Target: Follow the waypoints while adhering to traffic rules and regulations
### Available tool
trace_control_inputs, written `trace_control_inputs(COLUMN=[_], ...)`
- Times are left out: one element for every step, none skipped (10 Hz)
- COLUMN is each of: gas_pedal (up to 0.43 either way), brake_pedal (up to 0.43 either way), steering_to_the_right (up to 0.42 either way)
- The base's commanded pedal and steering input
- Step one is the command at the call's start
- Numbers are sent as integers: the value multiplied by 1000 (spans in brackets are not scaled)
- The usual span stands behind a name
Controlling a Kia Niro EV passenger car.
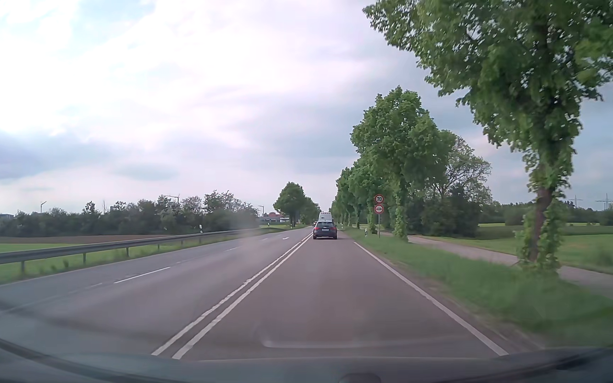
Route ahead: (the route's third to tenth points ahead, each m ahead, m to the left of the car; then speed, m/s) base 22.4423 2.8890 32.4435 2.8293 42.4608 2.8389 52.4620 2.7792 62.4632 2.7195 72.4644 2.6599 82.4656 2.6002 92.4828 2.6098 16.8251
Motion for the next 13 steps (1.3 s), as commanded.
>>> trace_control_inputs(gas_pedal=[189,189,189,189,189,177,177,169,169,169,169,157,157], brake_pedal=[0,0,0,0,0,0,0,0,0,0,0,0,0], steering_to_the_right=[-1,-1,-1,-1,-1,-1,-1,-1,-1,-1,-1,-1,-1])
